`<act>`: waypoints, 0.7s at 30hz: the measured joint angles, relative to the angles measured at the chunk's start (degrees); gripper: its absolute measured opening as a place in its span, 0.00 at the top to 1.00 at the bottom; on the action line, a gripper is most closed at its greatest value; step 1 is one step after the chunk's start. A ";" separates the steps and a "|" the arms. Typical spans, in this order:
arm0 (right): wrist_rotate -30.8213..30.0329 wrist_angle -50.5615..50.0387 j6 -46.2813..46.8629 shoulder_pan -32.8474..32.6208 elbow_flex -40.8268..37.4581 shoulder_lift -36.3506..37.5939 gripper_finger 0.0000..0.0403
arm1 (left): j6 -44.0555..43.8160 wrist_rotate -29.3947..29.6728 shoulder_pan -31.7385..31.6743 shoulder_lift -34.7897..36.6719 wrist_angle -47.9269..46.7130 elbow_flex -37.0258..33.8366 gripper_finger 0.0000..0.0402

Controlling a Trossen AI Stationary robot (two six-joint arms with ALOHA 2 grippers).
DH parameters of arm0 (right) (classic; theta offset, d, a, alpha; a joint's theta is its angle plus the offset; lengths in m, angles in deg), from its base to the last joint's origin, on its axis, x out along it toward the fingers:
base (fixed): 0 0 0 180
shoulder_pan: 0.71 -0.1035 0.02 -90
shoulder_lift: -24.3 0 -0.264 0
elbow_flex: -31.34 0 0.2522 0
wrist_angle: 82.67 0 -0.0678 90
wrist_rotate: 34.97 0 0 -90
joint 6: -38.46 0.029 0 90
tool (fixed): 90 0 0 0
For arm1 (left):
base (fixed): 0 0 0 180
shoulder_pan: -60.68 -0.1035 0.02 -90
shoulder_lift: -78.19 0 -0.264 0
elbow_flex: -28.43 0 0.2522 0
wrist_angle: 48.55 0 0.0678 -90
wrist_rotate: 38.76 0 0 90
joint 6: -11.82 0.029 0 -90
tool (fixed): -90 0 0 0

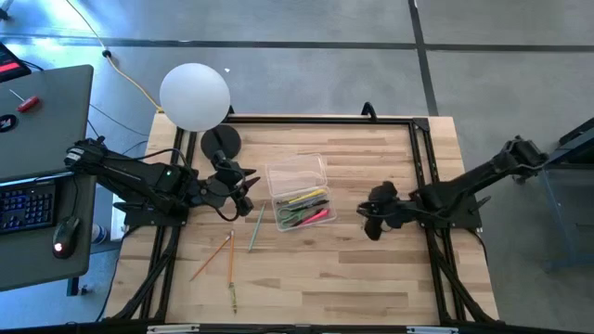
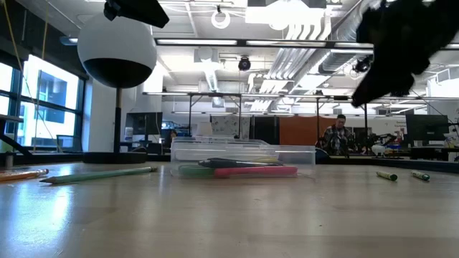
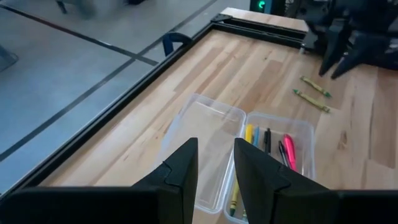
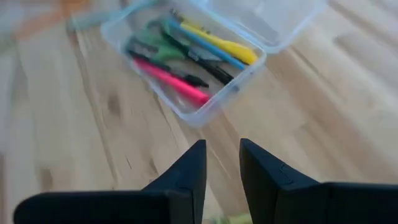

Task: Pick & place school supplies into a supply box
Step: Put the green crayon into the transparent supply box

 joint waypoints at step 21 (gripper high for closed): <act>7.20 0.58 -15.16 -3.95 -12.63 2.23 0.82 | -1.72 0.53 0.00 0.00 0.06 0.00 0.66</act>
